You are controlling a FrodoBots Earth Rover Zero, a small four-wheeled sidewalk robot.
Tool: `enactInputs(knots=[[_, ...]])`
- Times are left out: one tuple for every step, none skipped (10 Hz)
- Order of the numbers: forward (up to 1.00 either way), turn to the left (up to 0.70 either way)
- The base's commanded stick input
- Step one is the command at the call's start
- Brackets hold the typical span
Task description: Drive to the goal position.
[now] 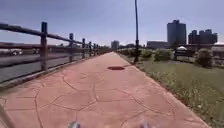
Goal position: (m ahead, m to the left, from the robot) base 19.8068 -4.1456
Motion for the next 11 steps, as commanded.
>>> enactInputs(knots=[[0.85, 0.00], [0.85, 0.00], [0.85, 0.00], [0.85, 0.00], [0.85, 0.20], [0.85, 0.34], [0.85, 0.14], [0.85, 0.00], [0.85, 0.00], [0.85, 0.00], [0.85, 0.00]])
